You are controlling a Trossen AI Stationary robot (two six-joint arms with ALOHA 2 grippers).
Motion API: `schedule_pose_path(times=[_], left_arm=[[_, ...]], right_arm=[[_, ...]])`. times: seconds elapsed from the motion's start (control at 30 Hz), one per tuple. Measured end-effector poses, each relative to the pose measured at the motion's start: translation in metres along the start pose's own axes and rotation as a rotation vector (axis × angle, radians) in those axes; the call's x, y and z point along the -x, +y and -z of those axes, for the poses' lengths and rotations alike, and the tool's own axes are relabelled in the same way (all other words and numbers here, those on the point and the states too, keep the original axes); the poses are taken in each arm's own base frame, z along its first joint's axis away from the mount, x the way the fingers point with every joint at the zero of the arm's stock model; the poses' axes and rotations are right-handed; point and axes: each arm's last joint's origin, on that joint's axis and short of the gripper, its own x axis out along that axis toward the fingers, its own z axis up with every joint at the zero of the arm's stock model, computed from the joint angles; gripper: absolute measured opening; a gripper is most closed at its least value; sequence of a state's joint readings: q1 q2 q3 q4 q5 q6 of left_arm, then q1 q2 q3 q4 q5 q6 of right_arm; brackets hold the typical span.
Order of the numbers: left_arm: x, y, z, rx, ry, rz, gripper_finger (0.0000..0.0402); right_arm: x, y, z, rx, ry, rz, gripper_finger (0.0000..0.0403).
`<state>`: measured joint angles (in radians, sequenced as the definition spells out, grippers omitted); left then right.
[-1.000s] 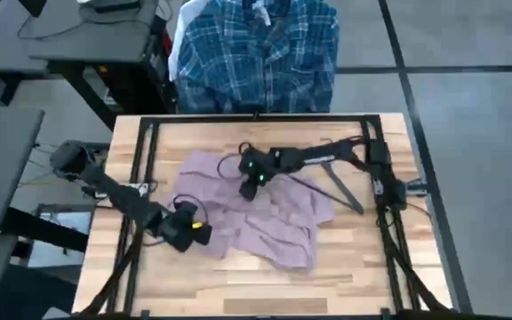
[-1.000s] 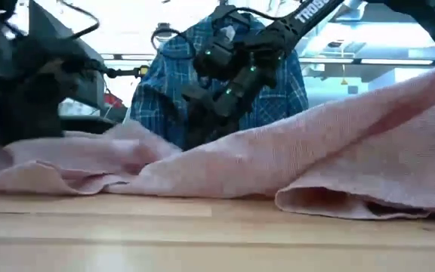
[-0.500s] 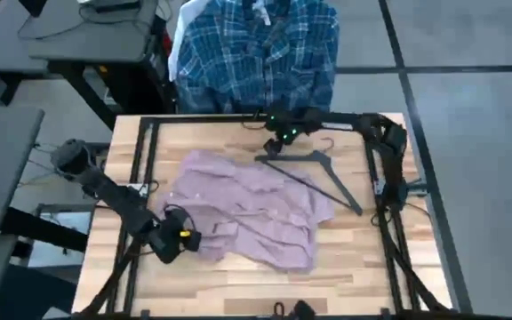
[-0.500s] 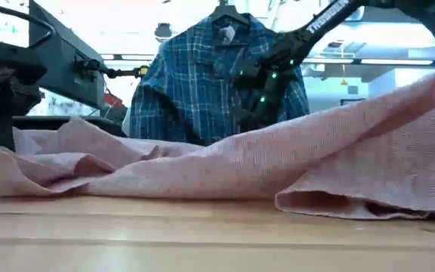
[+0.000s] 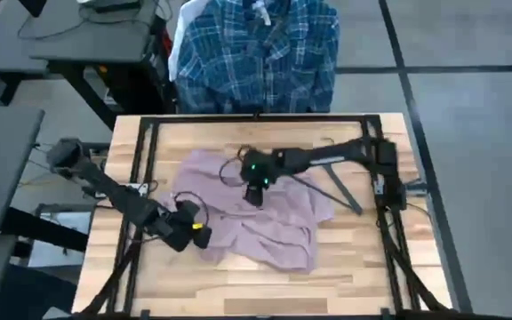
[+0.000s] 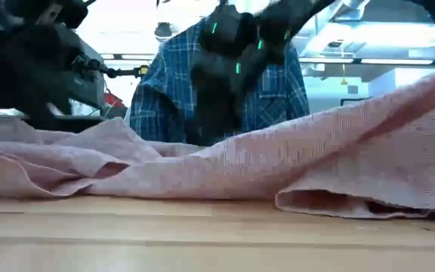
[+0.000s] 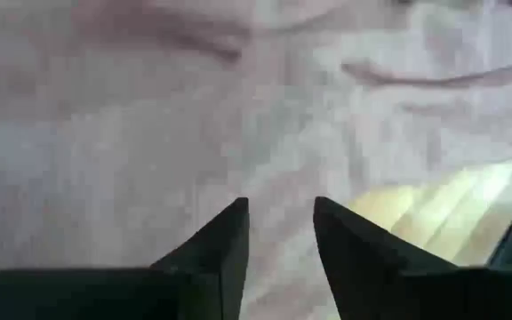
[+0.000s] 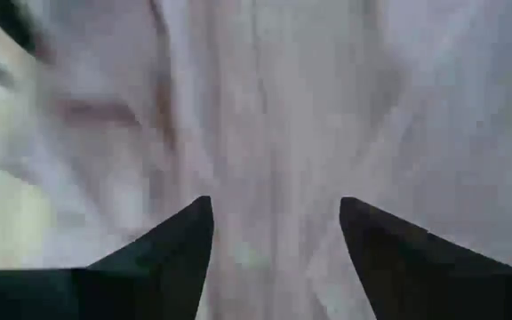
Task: Hang clothes
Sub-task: Hang the pink polo shirt on the hanger rack
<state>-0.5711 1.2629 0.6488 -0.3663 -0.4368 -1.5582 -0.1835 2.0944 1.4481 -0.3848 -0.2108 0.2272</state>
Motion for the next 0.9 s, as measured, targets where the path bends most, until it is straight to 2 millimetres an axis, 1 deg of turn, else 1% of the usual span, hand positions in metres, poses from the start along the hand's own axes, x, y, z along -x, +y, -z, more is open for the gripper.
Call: schedule_pose_path(times=[0.07,0.13,0.23,0.3,0.37,0.43,0.5,0.57,0.63,0.7,0.77,0.8,0.9], left_arm=[[-0.008,0.0,0.004,-0.002,0.017,-0.02,0.0111],[-0.019,-0.001,0.013,-0.001,0.045,-0.025,0.0111],[-0.038,-0.004,0.031,-0.002,0.092,-0.001,0.0111],[-0.053,-0.005,0.047,0.004,0.113,0.024,0.0111],[-0.066,-0.006,0.062,0.026,0.129,0.056,0.0111],[-0.077,-0.005,0.076,0.062,0.172,0.074,0.011],[-0.081,-0.006,0.088,0.088,0.222,0.113,0.011],[-0.08,-0.007,0.091,0.098,0.258,0.127,0.011],[-0.075,-0.009,0.089,0.094,0.282,0.143,0.011],[-0.065,-0.014,0.081,0.073,0.297,0.168,0.011],[-0.053,-0.016,0.067,0.053,0.285,0.176,0.0111],[-0.047,-0.021,0.06,0.057,0.276,0.204,0.0111],[-0.024,-0.03,0.037,0.079,0.238,0.266,0.0111]], right_arm=[[-0.002,-0.016,0.001,-0.034,0.024,0.031,0.0234],[0.001,-0.033,0.0,-0.072,0.038,0.067,0.0234],[0.018,-0.063,-0.002,-0.101,0.05,0.135,0.0234],[0.036,-0.084,-0.005,-0.113,0.038,0.214,0.0234],[0.058,-0.106,-0.007,-0.145,0.016,0.302,0.0234],[0.08,-0.128,-0.007,-0.203,-0.003,0.341,0.0234],[0.102,-0.145,-0.004,-0.257,-0.002,0.37,0.0234],[0.123,-0.154,-0.001,-0.302,-0.013,0.377,0.0234],[0.144,-0.146,-0.001,-0.302,-0.028,0.341,0.0234],[0.161,-0.129,-0.001,-0.276,-0.043,0.303,0.0234],[0.171,-0.106,-0.002,-0.23,-0.053,0.273,0.0234],[0.176,-0.094,-0.003,-0.201,-0.064,0.259,0.0234],[0.179,-0.054,0.001,-0.103,-0.081,0.209,0.0234]])
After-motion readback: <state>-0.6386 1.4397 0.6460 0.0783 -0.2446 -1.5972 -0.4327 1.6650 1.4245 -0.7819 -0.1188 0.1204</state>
